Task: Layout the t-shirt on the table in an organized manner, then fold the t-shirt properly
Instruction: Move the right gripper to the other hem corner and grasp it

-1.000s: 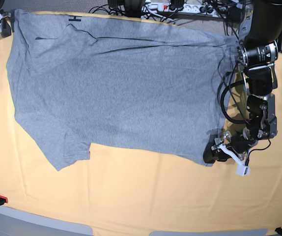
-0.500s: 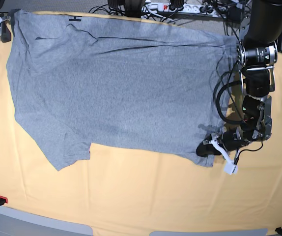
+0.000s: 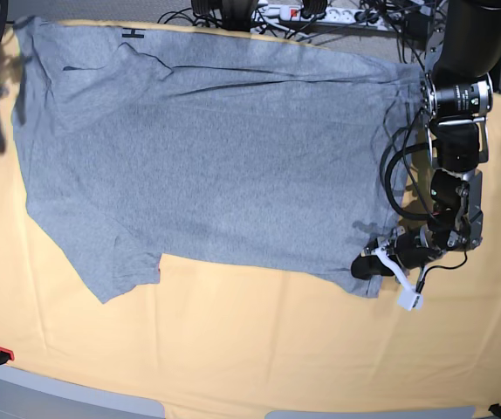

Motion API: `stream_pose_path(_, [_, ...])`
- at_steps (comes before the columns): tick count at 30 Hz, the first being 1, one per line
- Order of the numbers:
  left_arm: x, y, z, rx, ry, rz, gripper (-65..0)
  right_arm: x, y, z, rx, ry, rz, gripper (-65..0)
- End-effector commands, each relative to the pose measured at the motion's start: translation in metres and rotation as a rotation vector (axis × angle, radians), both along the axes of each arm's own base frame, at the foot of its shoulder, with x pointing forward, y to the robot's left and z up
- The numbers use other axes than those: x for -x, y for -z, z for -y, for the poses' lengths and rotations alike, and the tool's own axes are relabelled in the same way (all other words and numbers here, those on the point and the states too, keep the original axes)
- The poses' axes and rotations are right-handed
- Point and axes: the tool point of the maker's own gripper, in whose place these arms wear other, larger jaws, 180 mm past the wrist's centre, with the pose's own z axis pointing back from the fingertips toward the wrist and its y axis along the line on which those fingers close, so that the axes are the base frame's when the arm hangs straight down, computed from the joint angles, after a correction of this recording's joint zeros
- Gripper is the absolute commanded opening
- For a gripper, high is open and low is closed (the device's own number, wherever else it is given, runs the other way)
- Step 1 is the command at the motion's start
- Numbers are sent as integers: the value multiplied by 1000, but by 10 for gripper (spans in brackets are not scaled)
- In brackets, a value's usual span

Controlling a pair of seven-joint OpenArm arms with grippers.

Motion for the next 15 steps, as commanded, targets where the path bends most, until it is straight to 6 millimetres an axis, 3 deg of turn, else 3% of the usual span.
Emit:
stream_pose_path(1, [-14, -20, -7, -1, -20, 49, -650, -13, -17, 2, 13, -9, 66, -290])
stream_pose_path(6, [-13, -19, -6, -2, -16, 44, -650, -50, -17, 5, -83, 21, 130, -290])
stream_pose_path(15, [-11, -16, -7, -10, -14, 38, -650, -125, 54, 20, -399, 94, 31, -290])
